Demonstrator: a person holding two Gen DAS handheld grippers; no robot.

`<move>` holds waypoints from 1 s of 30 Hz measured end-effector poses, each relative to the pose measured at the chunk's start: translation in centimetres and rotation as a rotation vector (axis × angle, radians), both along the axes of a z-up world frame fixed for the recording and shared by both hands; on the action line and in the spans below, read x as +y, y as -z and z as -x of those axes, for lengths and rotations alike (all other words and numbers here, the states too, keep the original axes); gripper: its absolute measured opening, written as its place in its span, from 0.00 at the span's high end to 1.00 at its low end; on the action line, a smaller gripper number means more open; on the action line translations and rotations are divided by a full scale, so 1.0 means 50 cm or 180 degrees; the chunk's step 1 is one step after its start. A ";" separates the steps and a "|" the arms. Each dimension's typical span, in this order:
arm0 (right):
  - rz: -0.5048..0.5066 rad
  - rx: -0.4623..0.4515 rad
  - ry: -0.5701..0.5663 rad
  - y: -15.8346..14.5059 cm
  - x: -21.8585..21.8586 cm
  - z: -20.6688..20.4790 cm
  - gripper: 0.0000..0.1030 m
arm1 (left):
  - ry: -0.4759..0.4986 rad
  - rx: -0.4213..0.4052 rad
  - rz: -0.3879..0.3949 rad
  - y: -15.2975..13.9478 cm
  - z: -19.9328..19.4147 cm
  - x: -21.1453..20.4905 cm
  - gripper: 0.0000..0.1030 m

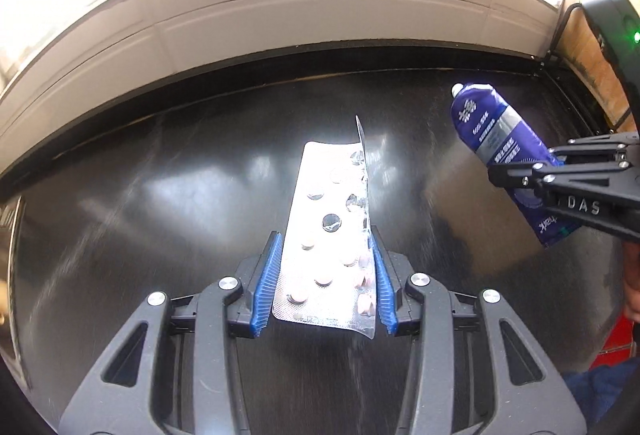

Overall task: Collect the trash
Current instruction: 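Grasp the pill blister with left tool while right tool grasps purple toothpaste tube, then carry blister and toothpaste tube to the bin and open both tools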

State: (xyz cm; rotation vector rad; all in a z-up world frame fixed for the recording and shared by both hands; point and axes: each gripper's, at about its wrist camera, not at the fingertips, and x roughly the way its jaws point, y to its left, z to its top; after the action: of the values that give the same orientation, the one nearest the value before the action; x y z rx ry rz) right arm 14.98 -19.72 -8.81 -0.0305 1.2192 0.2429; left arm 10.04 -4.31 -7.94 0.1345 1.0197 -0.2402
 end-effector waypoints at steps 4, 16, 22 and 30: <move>-0.0043 -0.0059 -0.0105 -0.016 0.015 0.060 0.90 | -0.0088 0.0029 0.0011 -0.010 0.067 0.018 0.60; -0.0123 -0.0085 -0.0308 -0.025 0.042 0.151 0.90 | -0.0258 0.0010 0.0003 -0.019 0.168 0.040 0.60; -0.0178 -0.0148 -0.0673 -0.051 0.126 0.158 0.89 | -0.0586 -0.0109 0.0026 -0.045 0.206 0.115 0.60; -0.0291 -0.0187 -0.1699 -0.078 0.372 0.211 0.90 | -0.1454 -0.0201 -0.0017 -0.060 0.327 0.298 0.60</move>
State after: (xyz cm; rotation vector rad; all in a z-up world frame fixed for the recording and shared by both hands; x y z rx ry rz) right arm 4.41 -1.10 -4.90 -0.2841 1.1226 0.7574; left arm -6.30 10.61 -4.91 -0.0869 0.9609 0.1819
